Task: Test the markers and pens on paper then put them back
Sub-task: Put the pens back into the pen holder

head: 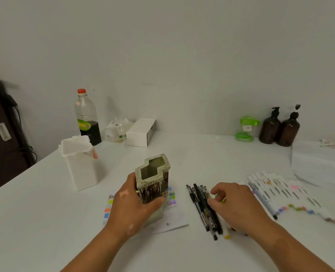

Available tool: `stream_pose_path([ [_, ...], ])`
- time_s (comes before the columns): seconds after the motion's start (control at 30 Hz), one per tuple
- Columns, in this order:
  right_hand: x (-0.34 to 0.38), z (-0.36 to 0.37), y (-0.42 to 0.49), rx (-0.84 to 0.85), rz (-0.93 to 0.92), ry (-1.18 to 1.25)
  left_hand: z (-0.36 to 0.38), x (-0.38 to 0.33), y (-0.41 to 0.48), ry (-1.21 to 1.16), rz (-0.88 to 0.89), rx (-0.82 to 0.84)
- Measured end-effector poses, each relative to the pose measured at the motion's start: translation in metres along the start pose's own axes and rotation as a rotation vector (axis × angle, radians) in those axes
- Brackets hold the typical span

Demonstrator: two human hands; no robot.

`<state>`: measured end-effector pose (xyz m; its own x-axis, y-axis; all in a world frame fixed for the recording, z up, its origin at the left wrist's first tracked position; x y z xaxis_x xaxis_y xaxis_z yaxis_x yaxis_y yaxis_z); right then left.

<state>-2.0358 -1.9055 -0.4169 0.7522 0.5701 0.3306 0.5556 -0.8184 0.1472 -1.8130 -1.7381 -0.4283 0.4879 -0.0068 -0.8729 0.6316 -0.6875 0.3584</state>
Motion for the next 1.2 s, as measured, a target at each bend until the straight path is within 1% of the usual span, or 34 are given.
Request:
stream_pose_path([
  [0.13,0.005,0.003,0.007,0.056,-0.006,-0.055,0.009,0.011,0.0,-0.013,0.014,-0.099],
  [0.27,0.017,0.016,0.015,0.113,-0.019,-0.206,0.021,0.016,0.003,0.014,0.047,-0.175],
  [0.4,0.029,0.027,0.021,0.114,-0.051,-0.359,0.025,0.022,0.003,0.001,0.09,-0.17],
  [0.47,0.032,0.032,0.023,0.106,-0.06,-0.39,0.025,0.027,0.001,0.008,0.107,-0.145],
  [0.63,0.035,0.038,0.028,0.095,-0.078,-0.381,0.027,0.033,0.005,-0.011,0.112,-0.098],
  [0.83,0.045,0.044,0.039,0.187,-0.09,-0.308,0.025,0.041,0.014,-0.012,0.127,-0.028],
  [0.97,0.053,0.049,0.046,0.227,-0.116,-0.311,0.022,0.043,0.014,-0.013,0.138,-0.022],
  [1.2,0.059,0.06,0.043,0.204,-0.132,-0.289,0.023,0.042,0.013,-0.019,0.134,-0.036],
])
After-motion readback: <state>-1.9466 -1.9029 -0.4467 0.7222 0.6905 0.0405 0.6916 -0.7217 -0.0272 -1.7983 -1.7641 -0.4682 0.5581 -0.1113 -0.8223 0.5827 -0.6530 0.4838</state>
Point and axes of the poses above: each hand's wrist, its own y-axis towards the middle knuckle, its own z-axis out of the palm, x = y × z, the point moved 4 cm from there along y, towards the middle knuckle, and after that the axes turned 10 degrees about -y, right-handed, at the moved point
